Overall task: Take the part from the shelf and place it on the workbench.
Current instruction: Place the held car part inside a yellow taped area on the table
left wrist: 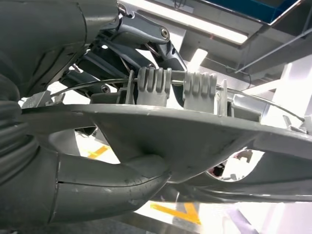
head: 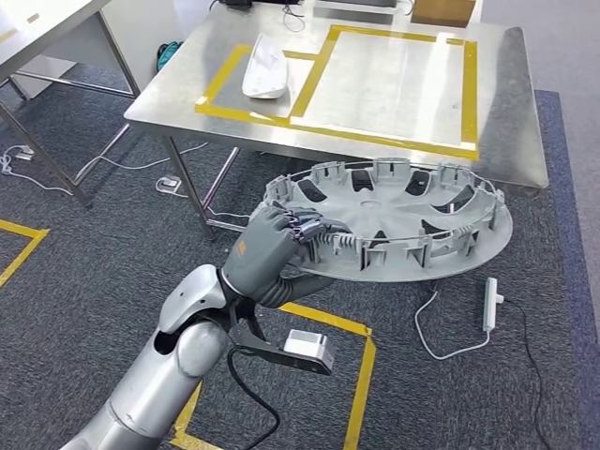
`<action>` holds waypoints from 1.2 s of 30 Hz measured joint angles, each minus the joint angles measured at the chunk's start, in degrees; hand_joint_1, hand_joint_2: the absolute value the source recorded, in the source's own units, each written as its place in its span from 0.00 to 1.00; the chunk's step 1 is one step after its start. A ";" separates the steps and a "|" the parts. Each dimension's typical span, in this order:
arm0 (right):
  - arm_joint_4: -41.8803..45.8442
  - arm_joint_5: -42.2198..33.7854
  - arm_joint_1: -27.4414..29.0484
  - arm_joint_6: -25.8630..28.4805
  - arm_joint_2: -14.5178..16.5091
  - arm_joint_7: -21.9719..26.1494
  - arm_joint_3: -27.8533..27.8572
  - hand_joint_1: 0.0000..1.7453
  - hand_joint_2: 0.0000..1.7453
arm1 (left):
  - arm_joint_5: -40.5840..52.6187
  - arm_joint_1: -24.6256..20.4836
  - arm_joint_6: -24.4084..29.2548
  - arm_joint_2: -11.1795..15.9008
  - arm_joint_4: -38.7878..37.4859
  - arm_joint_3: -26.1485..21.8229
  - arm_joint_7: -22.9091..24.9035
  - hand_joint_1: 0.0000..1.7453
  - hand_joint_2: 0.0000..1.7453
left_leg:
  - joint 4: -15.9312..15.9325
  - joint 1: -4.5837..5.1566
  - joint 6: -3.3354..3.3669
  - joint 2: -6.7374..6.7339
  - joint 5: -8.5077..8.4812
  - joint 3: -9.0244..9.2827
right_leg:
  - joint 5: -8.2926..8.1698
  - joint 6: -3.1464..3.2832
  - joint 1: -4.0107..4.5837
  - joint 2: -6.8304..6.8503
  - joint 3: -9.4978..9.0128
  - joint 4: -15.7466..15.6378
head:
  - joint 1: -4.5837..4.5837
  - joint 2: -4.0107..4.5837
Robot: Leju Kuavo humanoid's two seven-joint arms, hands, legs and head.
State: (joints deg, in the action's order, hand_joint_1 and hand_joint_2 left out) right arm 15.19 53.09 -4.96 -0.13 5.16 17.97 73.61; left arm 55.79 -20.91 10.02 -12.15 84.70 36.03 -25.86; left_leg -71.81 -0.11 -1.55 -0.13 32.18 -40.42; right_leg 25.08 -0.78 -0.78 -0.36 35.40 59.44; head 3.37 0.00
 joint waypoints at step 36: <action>-0.24 1.51 0.62 0.15 0.27 -0.14 -1.11 0.00 1.00 | 1.22 -0.59 1.10 -0.79 -3.81 -0.97 1.43 0.81 1.00 | 8.18 0.23 1.01 0.14 -7.62 -0.51 | 1.60 -0.56 -0.03 -0.60 -2.23 -0.30 | -0.36 0.00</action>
State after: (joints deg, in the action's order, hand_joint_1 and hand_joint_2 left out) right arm 14.95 54.60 -4.34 0.02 5.43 17.82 72.50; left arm 57.01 -21.50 11.11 -12.94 80.88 35.06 -24.44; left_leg -63.63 0.12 -0.54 0.01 24.56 -40.93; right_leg 26.67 -1.34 -0.81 -0.97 33.17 59.14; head 3.01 0.00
